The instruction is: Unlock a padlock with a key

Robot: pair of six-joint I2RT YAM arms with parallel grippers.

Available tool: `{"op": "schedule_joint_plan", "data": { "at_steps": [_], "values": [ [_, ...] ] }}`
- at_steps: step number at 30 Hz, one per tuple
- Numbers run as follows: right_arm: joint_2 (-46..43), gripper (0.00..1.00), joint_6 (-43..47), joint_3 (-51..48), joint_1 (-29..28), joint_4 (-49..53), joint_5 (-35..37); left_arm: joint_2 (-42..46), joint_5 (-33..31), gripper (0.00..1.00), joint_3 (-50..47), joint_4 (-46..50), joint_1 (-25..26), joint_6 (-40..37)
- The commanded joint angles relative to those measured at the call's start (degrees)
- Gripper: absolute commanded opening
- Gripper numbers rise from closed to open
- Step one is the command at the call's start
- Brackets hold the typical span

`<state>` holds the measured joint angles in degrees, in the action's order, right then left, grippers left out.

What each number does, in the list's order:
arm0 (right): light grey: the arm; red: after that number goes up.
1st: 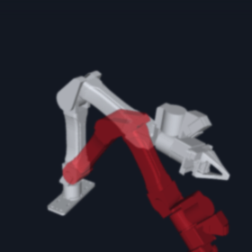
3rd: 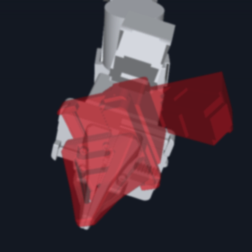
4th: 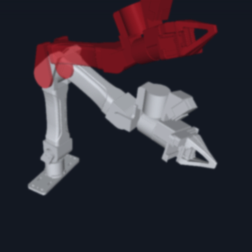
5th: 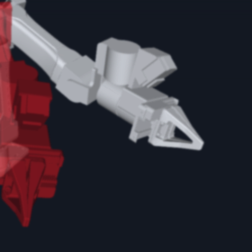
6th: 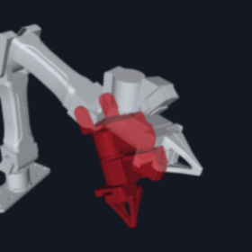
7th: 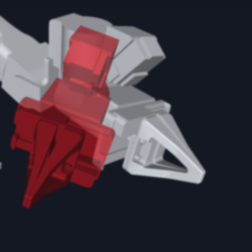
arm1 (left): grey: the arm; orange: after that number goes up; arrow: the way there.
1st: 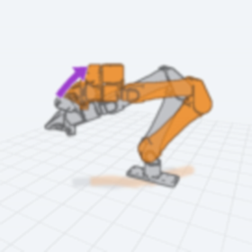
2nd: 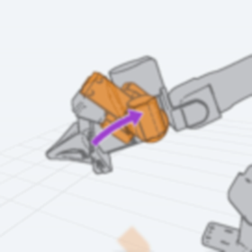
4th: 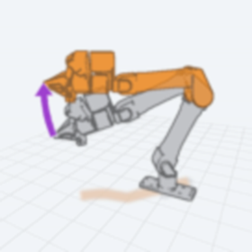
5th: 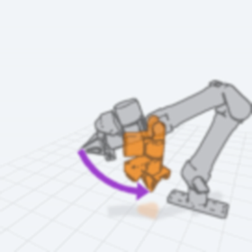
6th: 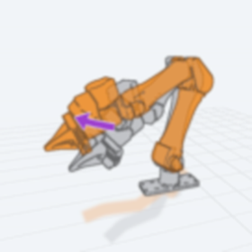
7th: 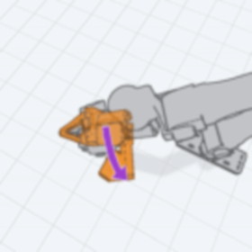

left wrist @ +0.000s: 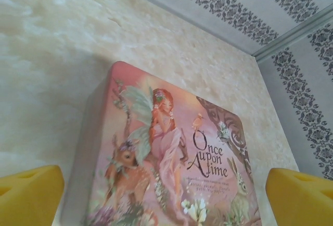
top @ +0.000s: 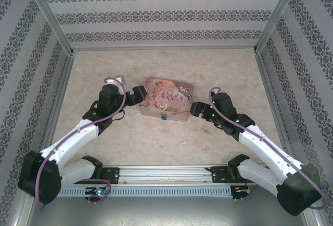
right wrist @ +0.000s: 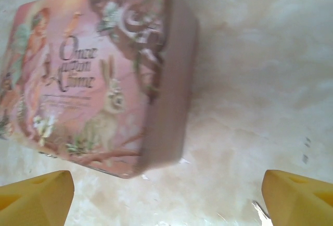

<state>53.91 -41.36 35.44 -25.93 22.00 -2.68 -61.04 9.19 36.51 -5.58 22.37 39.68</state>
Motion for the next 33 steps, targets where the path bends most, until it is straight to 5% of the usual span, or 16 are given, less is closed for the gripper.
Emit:
{"op": "schedule_joint_plan", "data": {
  "at_steps": [1,14,24,33],
  "values": [
    [-1.4,0.93,-7.8,-2.3,1.9,6.7,1.0,6.3,-4.1,0.99,-5.2,5.2,-0.4,1.2],
    [11.9,0.98,-22.0,3.9,1.2,20.2,2.2,21.0,-7.0,0.99,-16.3,11.7,-0.5,7.2],
    [18.4,0.48,-26.0,6.5,0.3,22.1,2.8,21.8,-6.3,0.99,-17.0,12.8,-0.5,7.9],
    [22.5,0.4,-27.2,6.1,-0.1,19.6,1.9,22.1,-5.9,0.99,-17.3,13.2,-0.5,8.7]
  ]
}}
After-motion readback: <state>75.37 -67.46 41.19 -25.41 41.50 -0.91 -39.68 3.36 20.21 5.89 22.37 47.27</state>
